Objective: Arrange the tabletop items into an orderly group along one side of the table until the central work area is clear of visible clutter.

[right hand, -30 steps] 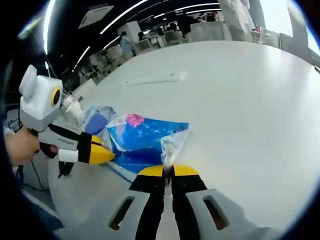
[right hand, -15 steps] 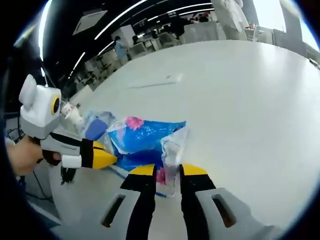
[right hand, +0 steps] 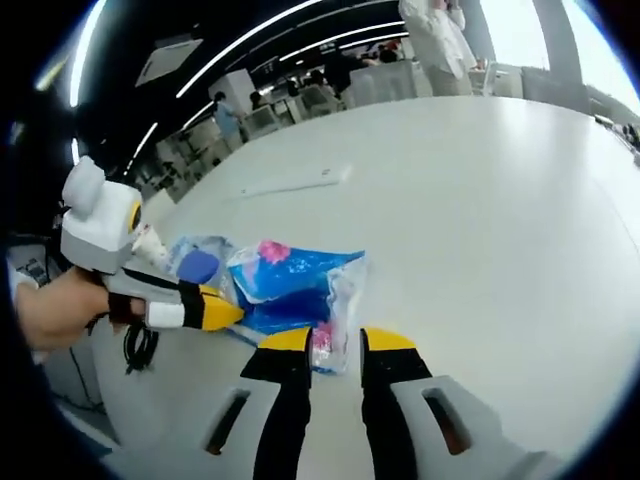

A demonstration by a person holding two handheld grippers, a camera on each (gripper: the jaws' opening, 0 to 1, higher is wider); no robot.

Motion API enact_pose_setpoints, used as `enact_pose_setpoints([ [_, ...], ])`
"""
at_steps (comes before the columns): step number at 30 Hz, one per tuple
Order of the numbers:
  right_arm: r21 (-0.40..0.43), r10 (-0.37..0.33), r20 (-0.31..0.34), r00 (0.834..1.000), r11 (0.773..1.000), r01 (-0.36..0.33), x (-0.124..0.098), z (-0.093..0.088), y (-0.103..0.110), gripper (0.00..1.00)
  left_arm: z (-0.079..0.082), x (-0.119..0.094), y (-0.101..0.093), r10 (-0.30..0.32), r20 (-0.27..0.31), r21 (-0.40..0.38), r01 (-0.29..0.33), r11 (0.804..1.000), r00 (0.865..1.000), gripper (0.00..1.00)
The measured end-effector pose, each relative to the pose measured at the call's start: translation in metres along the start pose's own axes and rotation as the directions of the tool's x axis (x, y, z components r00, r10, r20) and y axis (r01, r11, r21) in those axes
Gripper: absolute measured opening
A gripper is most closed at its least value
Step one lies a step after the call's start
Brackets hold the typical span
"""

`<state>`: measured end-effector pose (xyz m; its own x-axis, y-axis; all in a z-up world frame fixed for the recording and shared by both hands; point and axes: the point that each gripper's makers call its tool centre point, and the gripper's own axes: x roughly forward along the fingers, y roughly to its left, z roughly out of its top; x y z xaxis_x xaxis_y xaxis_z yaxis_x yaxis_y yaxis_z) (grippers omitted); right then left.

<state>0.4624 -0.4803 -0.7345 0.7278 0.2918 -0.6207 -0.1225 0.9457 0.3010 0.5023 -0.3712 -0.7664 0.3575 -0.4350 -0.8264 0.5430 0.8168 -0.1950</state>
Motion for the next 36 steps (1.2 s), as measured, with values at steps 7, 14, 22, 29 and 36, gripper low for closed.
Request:
enact_pose_setpoints([
  [7,-0.021,0.031,-0.003,1.0,0.999,-0.031,-0.006,-0.006,0.017,0.06,-0.001,0.0,-0.001,0.004,0.006,0.001,-0.004,1.0,1.0,0.0],
  [14,-0.057,0.087,-0.014,0.996,0.995,-0.088,0.0,-0.006,0.035,0.08,0.005,-0.01,0.002,0.01,0.043,-0.03,-0.009,1.0,0.999,0.07],
  [22,-0.021,0.117,-0.005,0.993,0.993,-0.117,-0.005,-0.008,0.041,0.1,0.028,-0.036,0.004,0.018,0.158,0.042,-0.025,0.999,0.987,0.25],
  [29,-0.019,0.105,0.024,0.994,0.994,-0.104,-0.017,-0.002,0.042,0.24,0.03,-0.056,0.009,0.034,0.238,0.043,-0.046,0.998,0.971,0.64],
  [36,-0.04,0.096,0.052,0.994,0.995,-0.094,-0.034,0.001,0.051,0.35,0.021,-0.078,0.003,0.014,0.27,0.036,-0.025,0.999,0.963,0.72],
])
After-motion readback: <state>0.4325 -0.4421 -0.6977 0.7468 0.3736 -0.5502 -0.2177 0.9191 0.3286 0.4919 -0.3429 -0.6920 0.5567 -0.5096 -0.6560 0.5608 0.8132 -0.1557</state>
